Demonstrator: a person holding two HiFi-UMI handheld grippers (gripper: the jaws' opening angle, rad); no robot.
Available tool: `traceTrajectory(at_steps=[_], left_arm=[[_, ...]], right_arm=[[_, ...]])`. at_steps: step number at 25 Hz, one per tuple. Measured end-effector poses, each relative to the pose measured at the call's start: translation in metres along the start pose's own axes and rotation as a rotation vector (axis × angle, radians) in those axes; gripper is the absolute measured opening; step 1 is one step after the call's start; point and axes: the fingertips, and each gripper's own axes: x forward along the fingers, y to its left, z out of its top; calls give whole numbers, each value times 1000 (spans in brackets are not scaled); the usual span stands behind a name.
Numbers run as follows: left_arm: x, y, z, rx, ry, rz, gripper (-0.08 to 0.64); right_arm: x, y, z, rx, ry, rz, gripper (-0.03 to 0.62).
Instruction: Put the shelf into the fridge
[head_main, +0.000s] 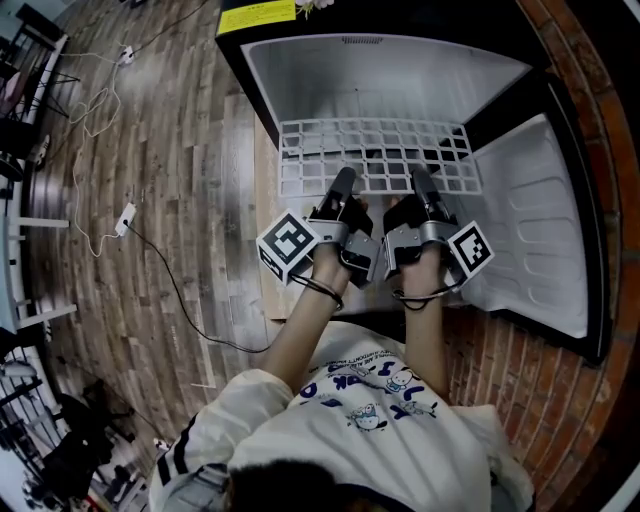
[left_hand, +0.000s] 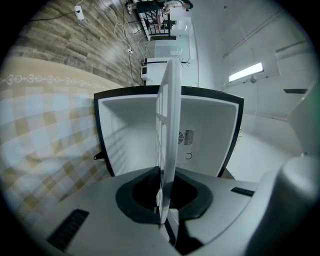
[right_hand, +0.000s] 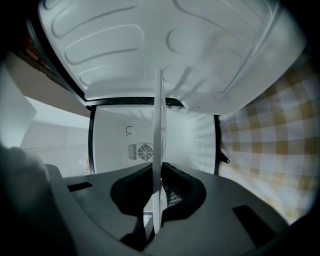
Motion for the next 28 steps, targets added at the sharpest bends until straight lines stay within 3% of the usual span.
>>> traceTrajectory(at_steps=[28], left_arm=[[-6,-2,6,1,-95,8,40]], right_arm=[[5,4,-7,-14,86,-2,41]])
